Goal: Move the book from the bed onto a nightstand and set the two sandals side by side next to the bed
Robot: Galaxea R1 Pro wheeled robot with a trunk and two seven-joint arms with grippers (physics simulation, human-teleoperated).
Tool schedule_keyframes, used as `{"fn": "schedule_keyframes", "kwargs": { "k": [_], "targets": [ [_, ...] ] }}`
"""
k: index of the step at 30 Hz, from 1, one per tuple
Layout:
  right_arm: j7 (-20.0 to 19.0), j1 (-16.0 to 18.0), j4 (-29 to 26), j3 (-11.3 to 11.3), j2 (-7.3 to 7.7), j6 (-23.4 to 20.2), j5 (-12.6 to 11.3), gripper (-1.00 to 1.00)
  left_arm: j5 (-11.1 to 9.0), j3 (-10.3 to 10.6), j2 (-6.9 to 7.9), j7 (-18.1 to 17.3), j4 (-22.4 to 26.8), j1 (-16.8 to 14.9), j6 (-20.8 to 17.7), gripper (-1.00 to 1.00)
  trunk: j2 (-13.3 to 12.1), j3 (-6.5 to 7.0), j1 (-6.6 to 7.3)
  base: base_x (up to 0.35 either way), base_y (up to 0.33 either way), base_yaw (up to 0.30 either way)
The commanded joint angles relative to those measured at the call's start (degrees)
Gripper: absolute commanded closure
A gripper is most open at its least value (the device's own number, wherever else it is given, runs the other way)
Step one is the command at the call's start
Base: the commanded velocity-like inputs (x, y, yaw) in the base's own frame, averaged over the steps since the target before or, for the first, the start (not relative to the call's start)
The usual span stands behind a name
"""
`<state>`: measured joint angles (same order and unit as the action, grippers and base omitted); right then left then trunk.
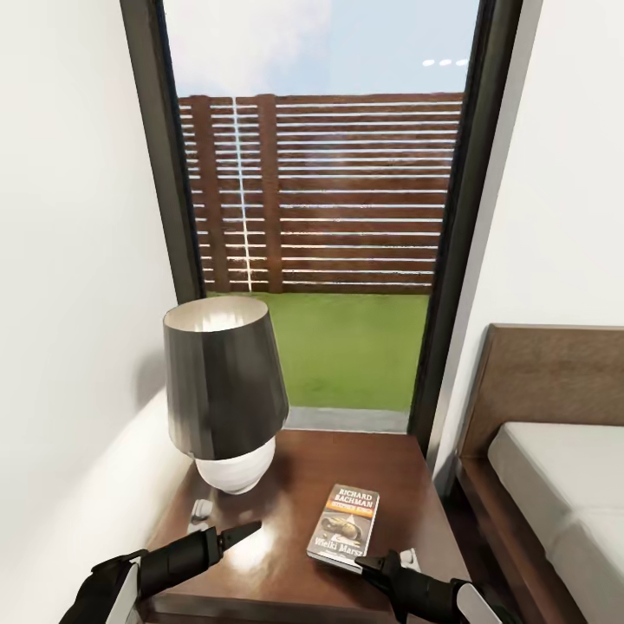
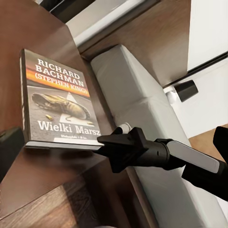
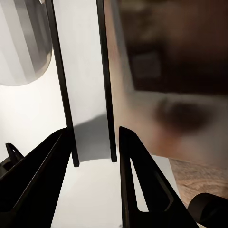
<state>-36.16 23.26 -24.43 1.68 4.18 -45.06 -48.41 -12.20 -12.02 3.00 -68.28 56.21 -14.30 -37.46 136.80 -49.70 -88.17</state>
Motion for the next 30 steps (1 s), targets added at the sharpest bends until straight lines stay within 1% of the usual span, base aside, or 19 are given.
{"fn": "schedule_keyframes", "kwargs": {
  "k": [1,7,12,16,30],
  "targets": [
    [-0.06,0.03,-0.01,0.17,0.04,-0.20,-0.28,1.00,-0.19,-0.02,0.00,-0.10,-0.02,-0.03,-0.51,-1.00,0.02,-0.06,0.01,0.058,0.000,0.000],
    [-0.06,0.03,-0.01,0.17,0.04,-0.20,-0.28,1.00,-0.19,-0.02,-0.01,-0.10,-0.04,-0.03,-0.51,-1.00,0.02,-0.06,0.01,0.136,0.000,0.000],
    [-0.05,0.03,-0.01,0.17,0.06,-0.20,-0.28,1.00,-0.19,-0.02,-0.01,-0.10,-0.04,-0.03,-0.51,-1.00,0.02,-0.06,0.01,0.009,0.000,0.000],
    [-0.07,0.03,-0.01,0.17,0.05,-0.20,-0.28,1.00,-0.19,-0.02,-0.02,-0.10,-0.04,-0.03,-0.51,-1.00,1.63,-0.78,-0.87,0.000,0.000,0.000],
    [-0.06,0.03,-0.01,0.17,0.04,-0.20,-0.28,1.00,-0.19,-0.02,-0.02,-0.10,-0.04,-0.04,-0.51,-1.00,1.63,-0.78,-0.87,0.000,0.000,0.000]
  ]
}}
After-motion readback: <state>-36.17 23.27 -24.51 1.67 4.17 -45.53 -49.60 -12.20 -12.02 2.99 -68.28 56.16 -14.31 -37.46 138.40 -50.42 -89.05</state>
